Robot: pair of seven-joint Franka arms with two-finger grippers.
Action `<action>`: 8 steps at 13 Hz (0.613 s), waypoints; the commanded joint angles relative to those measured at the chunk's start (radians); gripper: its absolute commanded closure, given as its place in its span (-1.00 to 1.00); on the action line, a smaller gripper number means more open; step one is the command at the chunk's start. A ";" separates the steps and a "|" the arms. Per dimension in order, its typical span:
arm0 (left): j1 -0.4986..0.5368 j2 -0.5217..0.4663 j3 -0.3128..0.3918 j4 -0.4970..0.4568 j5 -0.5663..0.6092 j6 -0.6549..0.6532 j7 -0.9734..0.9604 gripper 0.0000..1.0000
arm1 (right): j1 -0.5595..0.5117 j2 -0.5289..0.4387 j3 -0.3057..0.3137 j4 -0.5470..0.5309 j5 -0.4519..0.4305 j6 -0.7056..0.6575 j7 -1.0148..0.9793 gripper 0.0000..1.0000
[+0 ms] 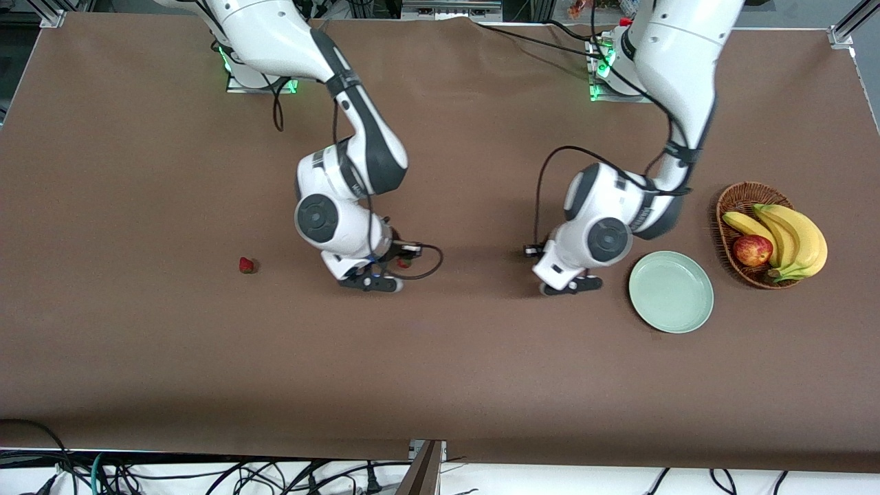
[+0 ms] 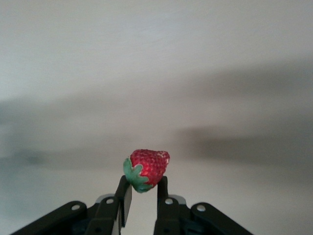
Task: Collect all strawberries into plate
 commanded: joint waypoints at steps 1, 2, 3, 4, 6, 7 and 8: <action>0.167 -0.007 -0.011 0.045 0.061 -0.064 0.221 0.80 | -0.001 0.066 0.127 0.089 0.021 0.167 0.186 0.77; 0.214 -0.002 -0.010 0.046 0.067 -0.061 0.301 0.77 | 0.014 0.080 0.159 0.092 0.019 0.249 0.241 0.74; 0.253 0.007 -0.008 0.046 0.069 -0.055 0.360 0.77 | 0.054 0.096 0.173 0.094 0.019 0.325 0.281 0.70; 0.293 0.021 -0.008 0.048 0.082 -0.047 0.415 0.76 | 0.100 0.115 0.173 0.096 0.018 0.411 0.327 0.69; 0.342 0.038 -0.010 0.048 0.089 -0.027 0.475 0.76 | 0.154 0.137 0.173 0.096 0.015 0.530 0.413 0.28; 0.345 0.042 -0.008 0.045 0.090 0.008 0.486 0.76 | 0.157 0.137 0.173 0.096 0.013 0.533 0.435 -0.11; 0.350 0.050 -0.008 0.039 0.105 0.023 0.500 0.69 | 0.157 0.136 0.173 0.096 0.012 0.533 0.438 -0.37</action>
